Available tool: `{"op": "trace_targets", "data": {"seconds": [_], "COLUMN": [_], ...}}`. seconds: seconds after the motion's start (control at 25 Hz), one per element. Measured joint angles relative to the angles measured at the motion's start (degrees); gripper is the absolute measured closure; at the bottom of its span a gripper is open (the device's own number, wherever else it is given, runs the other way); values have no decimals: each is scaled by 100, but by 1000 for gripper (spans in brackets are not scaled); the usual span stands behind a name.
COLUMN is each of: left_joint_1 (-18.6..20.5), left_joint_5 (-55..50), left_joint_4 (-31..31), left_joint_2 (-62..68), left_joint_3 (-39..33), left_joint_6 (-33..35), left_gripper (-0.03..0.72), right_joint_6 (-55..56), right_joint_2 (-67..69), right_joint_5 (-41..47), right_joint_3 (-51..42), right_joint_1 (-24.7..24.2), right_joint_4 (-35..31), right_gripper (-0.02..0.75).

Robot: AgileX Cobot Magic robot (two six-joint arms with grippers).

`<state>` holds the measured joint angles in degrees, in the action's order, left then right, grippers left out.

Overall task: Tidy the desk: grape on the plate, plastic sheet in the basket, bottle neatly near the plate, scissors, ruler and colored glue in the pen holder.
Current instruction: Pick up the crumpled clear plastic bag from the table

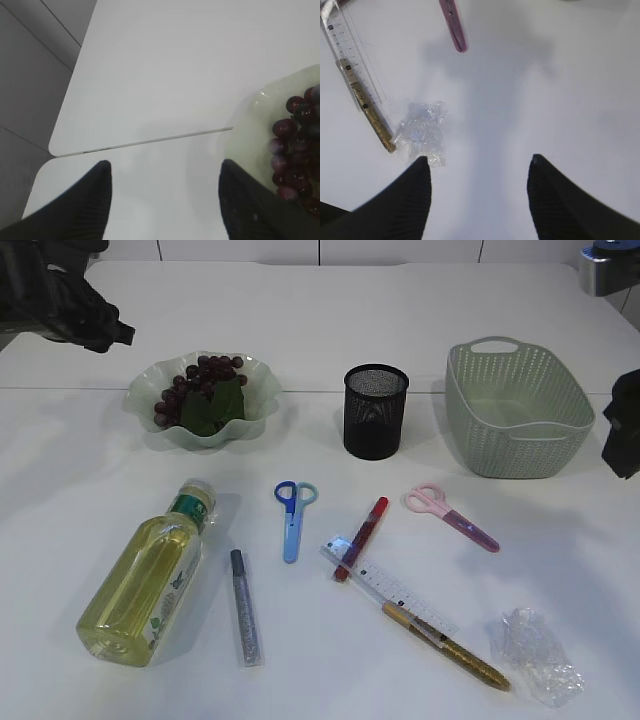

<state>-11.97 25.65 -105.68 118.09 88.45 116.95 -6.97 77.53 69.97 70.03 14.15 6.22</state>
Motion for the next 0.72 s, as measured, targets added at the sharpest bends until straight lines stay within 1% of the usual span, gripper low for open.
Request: {"op": "trace_targets", "data": {"seconds": [0.2,0.28,0.4,0.52,0.72], "left_joint_1": [-111,-149,-177,-177,-177], "left_joint_5": [-67,-403,-1340,-2260,-2680], "left_joint_4": [-9,-13,-13,39,70], "left_joint_2": [0,-8,-36,-58,-57], "left_joint_3": [0,0,0,0,0], "left_joint_6": [-18,-250,-805,-1126,-1587], "left_gripper": [198,198,198,198,200], "right_joint_6": [0,0,0,0,0], "right_joint_2": [0,0,0,0,0], "right_joint_5": [0,0,0,0,0], "right_joint_3": [0,0,0,0,0], "right_joint_1": [0,0,0,0,0], "right_joint_4": [0,0,0,0,-11], "right_gripper": [260,260,260,260,260]}}
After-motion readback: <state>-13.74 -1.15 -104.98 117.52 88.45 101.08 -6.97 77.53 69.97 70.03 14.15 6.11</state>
